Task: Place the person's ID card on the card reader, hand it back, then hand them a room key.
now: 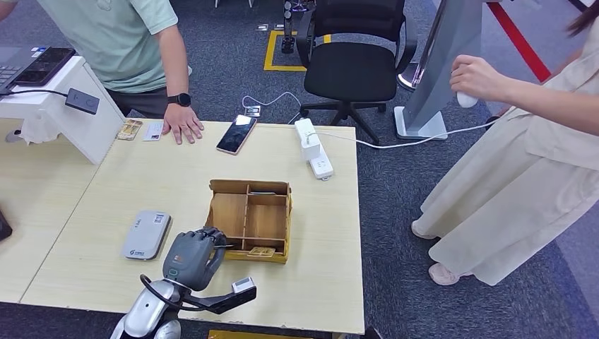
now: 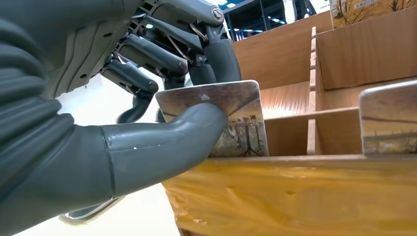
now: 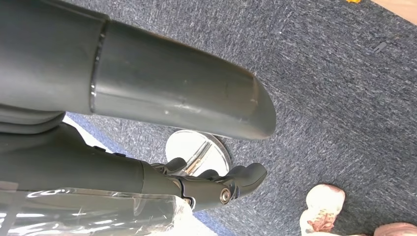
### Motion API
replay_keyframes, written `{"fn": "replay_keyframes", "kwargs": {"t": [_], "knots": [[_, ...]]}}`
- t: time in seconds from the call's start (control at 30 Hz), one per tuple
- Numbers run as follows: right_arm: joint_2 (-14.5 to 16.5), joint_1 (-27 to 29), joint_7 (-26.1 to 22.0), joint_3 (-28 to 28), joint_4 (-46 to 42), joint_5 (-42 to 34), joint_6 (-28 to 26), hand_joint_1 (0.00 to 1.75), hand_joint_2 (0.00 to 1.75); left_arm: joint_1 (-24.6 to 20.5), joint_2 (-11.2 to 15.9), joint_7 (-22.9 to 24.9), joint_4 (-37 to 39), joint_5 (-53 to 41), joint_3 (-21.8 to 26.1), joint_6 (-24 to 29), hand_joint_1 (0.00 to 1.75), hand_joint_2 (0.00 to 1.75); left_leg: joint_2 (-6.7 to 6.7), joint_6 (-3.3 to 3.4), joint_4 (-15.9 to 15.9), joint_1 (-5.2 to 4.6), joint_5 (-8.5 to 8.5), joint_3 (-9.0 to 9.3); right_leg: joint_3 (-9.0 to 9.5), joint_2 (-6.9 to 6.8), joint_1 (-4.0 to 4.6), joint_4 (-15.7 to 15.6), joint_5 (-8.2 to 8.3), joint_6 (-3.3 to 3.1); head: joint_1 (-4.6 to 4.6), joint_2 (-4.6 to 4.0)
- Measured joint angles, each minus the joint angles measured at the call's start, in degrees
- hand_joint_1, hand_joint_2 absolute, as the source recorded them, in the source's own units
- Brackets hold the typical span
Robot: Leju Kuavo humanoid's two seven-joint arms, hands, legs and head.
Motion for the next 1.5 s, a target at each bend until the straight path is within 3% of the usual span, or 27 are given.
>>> {"fn": "replay_keyframes", "kwargs": {"t": [0.9,1.5], "knots": [[-0.1,0.0,0.7,0.0,0.0,0.0,-0.5,0.00,0.00,-2.0,-0.1,-0.8,-0.2,0.4,0.2,0.4,1.75,1.75,0.00,0.00,0.0,0.00,0.00,0.00,0.00,0.00,0.00,0.0,0.00,0.00,0.00,0.00],[-0.1,0.0,0.9,0.2,0.0,0.0,-0.4,0.00,0.00,-9.9,-3.7,-2.0,-7.2,5.3,8.5,1.0,1.75,1.75,0.00,0.01,0.0,0.00,0.01,0.00,0.00,0.00,0.00,0.0,0.02,0.02,-0.01,0.00]]}}
